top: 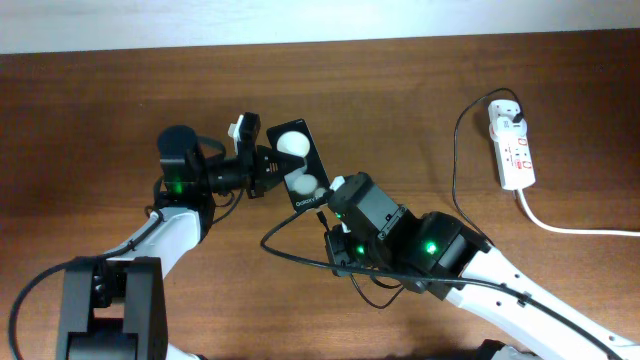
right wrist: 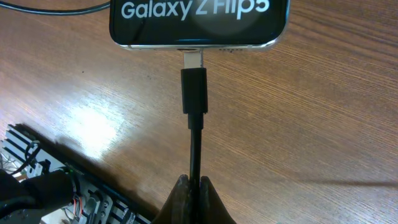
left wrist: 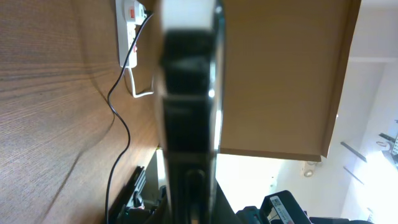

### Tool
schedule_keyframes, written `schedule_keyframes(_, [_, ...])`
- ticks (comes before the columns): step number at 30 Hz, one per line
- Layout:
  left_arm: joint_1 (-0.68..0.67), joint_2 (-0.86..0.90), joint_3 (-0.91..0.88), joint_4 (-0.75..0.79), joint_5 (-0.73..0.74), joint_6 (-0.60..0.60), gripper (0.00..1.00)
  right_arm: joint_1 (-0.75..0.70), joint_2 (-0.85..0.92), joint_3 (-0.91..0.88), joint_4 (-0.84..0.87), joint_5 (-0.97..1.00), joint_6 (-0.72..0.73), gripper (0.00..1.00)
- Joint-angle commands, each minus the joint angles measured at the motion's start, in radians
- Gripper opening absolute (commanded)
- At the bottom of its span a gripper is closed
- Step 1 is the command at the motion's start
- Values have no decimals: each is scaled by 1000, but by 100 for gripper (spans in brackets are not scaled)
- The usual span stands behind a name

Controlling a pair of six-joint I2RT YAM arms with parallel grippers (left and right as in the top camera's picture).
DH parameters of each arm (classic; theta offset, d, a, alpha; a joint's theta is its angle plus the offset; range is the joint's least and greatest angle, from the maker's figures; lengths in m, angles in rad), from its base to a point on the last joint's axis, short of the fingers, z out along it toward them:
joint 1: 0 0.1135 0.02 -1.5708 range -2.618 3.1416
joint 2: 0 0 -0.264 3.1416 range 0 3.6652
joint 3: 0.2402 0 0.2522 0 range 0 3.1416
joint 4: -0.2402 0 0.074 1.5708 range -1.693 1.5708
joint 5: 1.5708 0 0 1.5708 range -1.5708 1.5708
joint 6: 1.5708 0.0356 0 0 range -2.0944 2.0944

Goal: Plug charger to phone and switch on socket
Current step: 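Push the USB-C plug upward into the phone port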

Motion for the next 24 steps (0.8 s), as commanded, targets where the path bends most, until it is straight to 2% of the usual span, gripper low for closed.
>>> schedule_keyframes(1, [0, -1, 19, 5, 25, 27, 0, 5, 0, -2, 3, -5, 8, 4])
schedule_keyframes(24, [0, -1, 19, 3, 72, 49, 0, 5, 0, -2, 69, 37, 8, 4])
